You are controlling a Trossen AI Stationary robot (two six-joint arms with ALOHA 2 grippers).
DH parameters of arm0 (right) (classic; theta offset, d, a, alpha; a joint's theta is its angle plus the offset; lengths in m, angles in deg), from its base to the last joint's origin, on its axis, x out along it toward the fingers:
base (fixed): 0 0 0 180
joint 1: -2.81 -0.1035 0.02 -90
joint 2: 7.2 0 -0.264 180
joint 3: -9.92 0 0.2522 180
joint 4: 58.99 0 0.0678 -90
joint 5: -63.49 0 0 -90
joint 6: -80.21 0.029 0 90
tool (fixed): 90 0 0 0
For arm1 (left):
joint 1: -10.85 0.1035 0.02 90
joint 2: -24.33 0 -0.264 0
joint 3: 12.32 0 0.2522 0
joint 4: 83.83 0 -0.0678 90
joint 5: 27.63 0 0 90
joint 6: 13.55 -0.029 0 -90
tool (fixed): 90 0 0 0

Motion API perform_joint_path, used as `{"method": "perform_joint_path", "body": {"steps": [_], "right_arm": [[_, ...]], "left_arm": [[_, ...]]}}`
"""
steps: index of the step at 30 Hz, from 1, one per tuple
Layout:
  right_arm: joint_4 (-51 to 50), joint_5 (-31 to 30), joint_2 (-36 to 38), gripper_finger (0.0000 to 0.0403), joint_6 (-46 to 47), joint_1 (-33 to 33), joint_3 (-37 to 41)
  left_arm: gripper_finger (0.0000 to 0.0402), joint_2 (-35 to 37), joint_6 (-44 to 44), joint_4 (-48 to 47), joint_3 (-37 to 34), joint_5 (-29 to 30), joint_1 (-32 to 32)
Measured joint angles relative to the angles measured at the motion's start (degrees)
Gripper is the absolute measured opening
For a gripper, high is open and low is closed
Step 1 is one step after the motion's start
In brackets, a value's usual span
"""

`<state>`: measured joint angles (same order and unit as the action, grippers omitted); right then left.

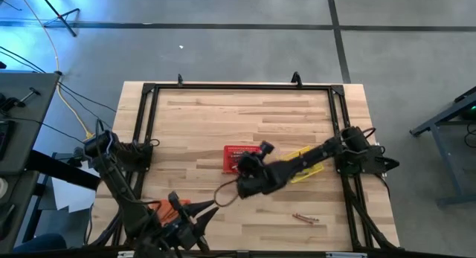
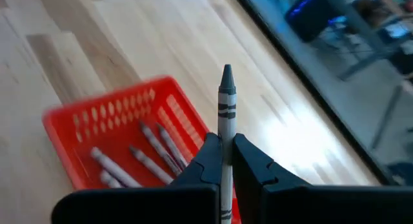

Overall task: Sort crayons
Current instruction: Put the gray crayon into the red bin

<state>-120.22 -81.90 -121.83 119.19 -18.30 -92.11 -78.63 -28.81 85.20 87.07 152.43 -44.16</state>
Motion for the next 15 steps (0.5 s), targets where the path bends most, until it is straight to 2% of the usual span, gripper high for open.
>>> {"method": "perform_joint_path", "body": {"steps": [3, 6, 15], "right_arm": [[6.9, 5.3, 0.0, 0.0005, -6.6, 3.2, 0.0], [10.9, 13.3, 0.0, 0.0005, -10.3, 6.4, 0.0], [11.6, 31.9, 0.0, 0.0005, -12.0, 11.5, 0.0]], "left_arm": [[0.0086, 0.0, -0.9, 0.0, 0.0, 0.0, -0.6], [0.0086, 0.0, -0.9, 0.0, 0.0, 0.0, -0.8], [0.0086, 0.0, -1.5, 0.0, 0.0, 0.0, -0.9]]}}
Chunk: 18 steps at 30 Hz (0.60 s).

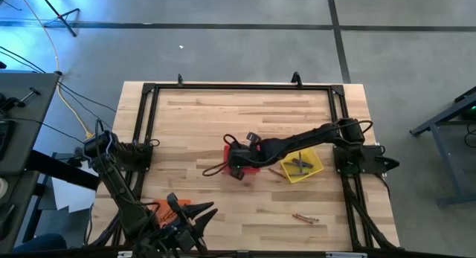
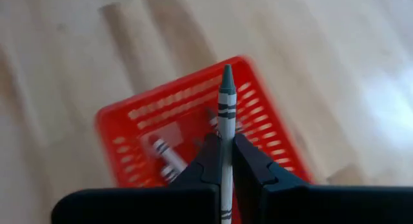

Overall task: Sort crayons
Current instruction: Put the gray crayon into the red bin

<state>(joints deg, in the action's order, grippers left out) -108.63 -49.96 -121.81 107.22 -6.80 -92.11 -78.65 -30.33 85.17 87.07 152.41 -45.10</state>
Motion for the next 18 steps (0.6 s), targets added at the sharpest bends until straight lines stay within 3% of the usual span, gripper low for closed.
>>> {"method": "perform_joint_path", "body": {"steps": [4, 10, 18], "right_arm": [[0.0, 4.4, 0.0, 0.0005, -2.8, 0.0, 0.0], [-0.5, 6.0, 0.0, 0.0013, -7.0, -0.2, 0.0], [-3.1, 6.0, 0.0, 0.0093, -8.0, -0.1, 0.0]], "left_arm": [[0.0086, 0.0, 0.0, 0.0, 0.0, 0.0, 0.0], [0.0086, 0.0, -1.4, 0.0, 0.0, 0.0, 0.0], [0.0086, 0.0, -1.5, 0.0, 0.0, 0.0, 0.1]]}}
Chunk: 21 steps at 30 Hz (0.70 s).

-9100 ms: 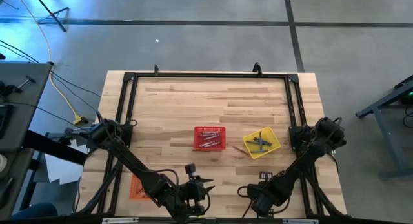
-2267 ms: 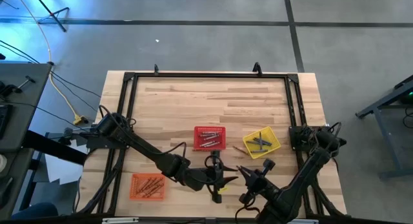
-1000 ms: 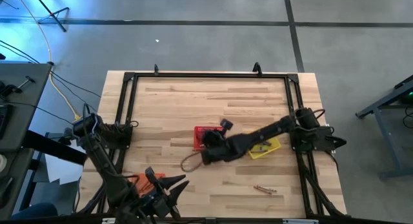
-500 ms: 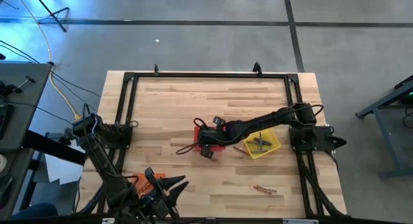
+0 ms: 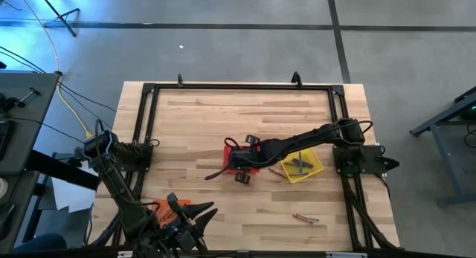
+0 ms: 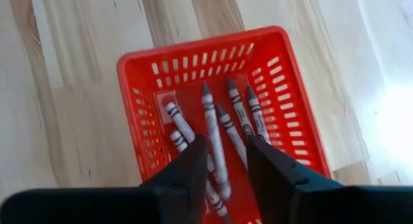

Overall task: Sort crayons
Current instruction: Put the gray crayon into the red bin

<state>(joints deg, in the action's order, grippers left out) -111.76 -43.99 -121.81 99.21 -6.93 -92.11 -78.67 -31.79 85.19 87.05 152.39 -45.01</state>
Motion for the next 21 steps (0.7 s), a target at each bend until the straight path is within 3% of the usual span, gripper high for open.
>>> {"method": "perform_joint_path", "body": {"steps": [4, 10, 16, 21], "right_arm": [[-2.7, 0.0, 0.0, 0.0121, 0.0, 0.0, -0.4], [-20.3, 3.1, 2.8, 0.0119, 3.6, -2.0, -4.4], [-33.4, 10.0, 7.0, 0.0101, 13.7, -10.5, -4.8], [-34.7, 12.4, 7.4, 0.0095, 24.9, -19.4, -4.7]], "left_arm": [[0.0086, 0.0, 0.0, 0.0, 0.0, 0.0, 0.0], [0.0086, 0.0, 0.1, -0.1, 0.0, 0.0, -0.1], [0.0086, -0.1, 0.1, -1.8, 0.0, 0.0, -0.9], [0.0086, -0.1, 0.0, -2.8, 0.0, 0.0, -1.0]]}}
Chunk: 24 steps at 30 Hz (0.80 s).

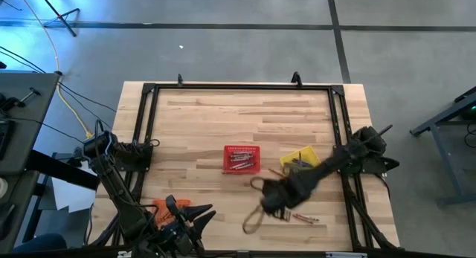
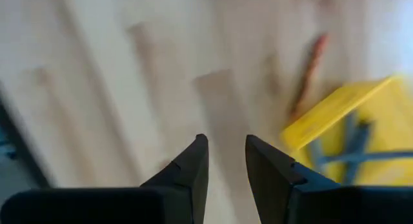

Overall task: Sort crayons
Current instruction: Put the gray crayon into the red bin

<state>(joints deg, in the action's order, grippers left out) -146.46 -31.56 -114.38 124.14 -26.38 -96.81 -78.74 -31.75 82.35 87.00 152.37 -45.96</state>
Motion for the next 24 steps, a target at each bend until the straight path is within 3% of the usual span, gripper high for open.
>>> {"method": "perform_joint_path", "body": {"steps": [15, 24], "right_arm": [[3.2, -0.7, -0.2, 0.0095, 34.1, -18.2, 0.0], [0.2, 2.1, -3.9, 0.0095, 44.5, -23.6, 0.1]], "left_arm": [[0.0086, 0.0, 4.6, -0.1, 0.0, 0.0, 0.6], [0.0086, 0.0, 6.2, -0.1, 0.0, 0.0, 0.5]]}}
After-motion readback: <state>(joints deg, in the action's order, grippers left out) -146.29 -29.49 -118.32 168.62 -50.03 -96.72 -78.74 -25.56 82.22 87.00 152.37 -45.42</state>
